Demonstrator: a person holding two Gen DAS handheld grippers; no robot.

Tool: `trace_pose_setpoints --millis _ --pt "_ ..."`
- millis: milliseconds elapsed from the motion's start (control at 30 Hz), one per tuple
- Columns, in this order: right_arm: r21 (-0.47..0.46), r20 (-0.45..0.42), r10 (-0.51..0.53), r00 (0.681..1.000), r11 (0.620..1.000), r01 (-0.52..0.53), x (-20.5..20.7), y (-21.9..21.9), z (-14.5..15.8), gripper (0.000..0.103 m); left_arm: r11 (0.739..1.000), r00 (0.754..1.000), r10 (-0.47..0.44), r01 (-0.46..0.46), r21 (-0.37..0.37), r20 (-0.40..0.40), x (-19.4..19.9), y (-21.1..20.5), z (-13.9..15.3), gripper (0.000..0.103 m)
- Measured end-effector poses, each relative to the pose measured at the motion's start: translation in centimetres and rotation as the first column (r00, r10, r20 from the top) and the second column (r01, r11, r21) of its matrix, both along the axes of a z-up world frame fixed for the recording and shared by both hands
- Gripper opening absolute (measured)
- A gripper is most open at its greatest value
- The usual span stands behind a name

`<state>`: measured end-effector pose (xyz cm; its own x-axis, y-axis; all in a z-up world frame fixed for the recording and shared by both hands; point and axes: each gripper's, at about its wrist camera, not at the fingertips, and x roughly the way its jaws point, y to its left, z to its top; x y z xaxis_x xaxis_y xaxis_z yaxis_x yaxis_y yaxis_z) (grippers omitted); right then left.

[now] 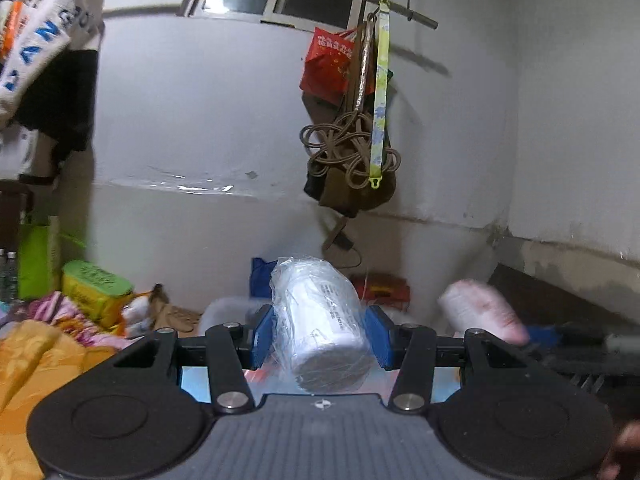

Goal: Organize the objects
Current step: 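Carry the roll and tissue pack into the basket and open both grippers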

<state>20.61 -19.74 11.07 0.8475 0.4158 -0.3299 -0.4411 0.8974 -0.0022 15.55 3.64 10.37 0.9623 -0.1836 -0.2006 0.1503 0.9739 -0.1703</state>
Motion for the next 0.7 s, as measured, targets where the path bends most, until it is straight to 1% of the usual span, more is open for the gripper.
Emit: trace_pose_setpoints --millis 33,67,133,167,233,300,333,367,400,433,467,500,567,600,667,700 --pt "-0.015 -0.018 -0.027 0.999 1.0 0.027 1.5 0.7 -0.3 0.06 1.0 1.0 0.007 -0.007 0.007 -0.023 2.0 -0.5 0.3 0.053" --pt "-0.009 -0.046 -0.024 0.999 1.0 0.024 3.0 0.9 -0.6 0.06 1.0 0.998 0.018 -0.018 0.002 -0.053 3.9 -0.8 0.3 0.053" --pt "0.037 -0.109 0.006 0.994 0.999 -0.002 5.6 0.7 -1.7 0.06 0.999 0.994 0.029 -0.033 -0.031 -0.107 7.0 -0.8 -0.4 0.053" --pt "0.036 -0.126 0.007 0.992 0.999 -0.003 6.5 0.8 -2.3 0.06 0.999 0.992 0.026 -0.031 -0.041 -0.123 7.9 -0.8 -0.8 0.053" --pt "0.003 -0.134 -0.007 0.991 1.0 0.008 7.8 1.1 -3.3 0.06 0.999 0.99 0.026 -0.03 -0.027 -0.139 9.1 -0.9 -1.8 0.054" --pt "-0.005 -0.15 -0.007 0.989 1.0 0.006 8.5 1.3 -4.2 0.06 0.999 0.987 0.035 -0.039 -0.024 -0.154 10.0 -0.8 -2.7 0.054" --pt "0.0 -0.157 -0.002 0.988 1.0 0.002 8.5 1.2 -4.5 0.062 0.999 0.985 0.031 -0.036 -0.027 -0.167 10.5 -0.7 -3.1 0.054" --pt "-0.002 -0.157 0.001 0.988 1.0 -0.001 8.6 1.5 -4.6 0.066 0.999 0.984 0.021 -0.029 -0.039 -0.177 10.8 -0.4 -3.5 0.054" --pt "-0.012 -0.142 -0.002 0.99 1.0 0.001 8.3 1.7 -4.6 0.083 0.998 0.984 0.017 -0.026 -0.054 -0.178 10.9 -0.2 -3.9 0.061" --pt "-0.028 -0.107 -0.022 0.994 0.999 0.019 7.6 1.8 -4.1 0.092 0.997 0.986 0.013 -0.025 -0.069 -0.168 10.9 0.1 -4.1 0.082" --pt "-0.033 -0.065 -0.042 0.997 0.999 0.039 6.7 1.8 -3.8 0.1 0.997 0.988 0.014 -0.026 -0.077 -0.151 10.6 0.4 -4.1 0.091" --pt "-0.023 -0.019 -0.058 0.998 0.998 0.058 5.6 1.6 -3.3 0.103 0.996 0.991 0.026 -0.036 -0.076 -0.128 10.1 0.7 -3.8 0.099" --pt "0.014 0.02 -0.065 0.998 0.998 0.065 3.9 0.6 -2.4 0.103 0.997 0.997 0.042 -0.046 -0.054 -0.067 8.4 1.0 -3.0 0.099" --pt "0.029 0.023 -0.07 0.997 0.997 0.069 2.8 0.1 -2.1 0.103 0.998 0.998 0.038 -0.04 -0.038 -0.042 7.2 1.1 -2.5 0.101" --pt "0.065 -0.004 -0.078 0.997 0.995 0.078 0.4 -1.0 -2.3 0.103 0.999 0.999 0.04 -0.04 -0.025 -0.013 4.5 1.4 -2.3 0.103" --pt "0.097 -0.032 -0.078 0.996 0.992 0.081 -0.7 -1.5 -2.8 0.103 0.999 0.999 0.038 -0.038 -0.036 -0.004 2.8 1.7 -2.8 0.103"
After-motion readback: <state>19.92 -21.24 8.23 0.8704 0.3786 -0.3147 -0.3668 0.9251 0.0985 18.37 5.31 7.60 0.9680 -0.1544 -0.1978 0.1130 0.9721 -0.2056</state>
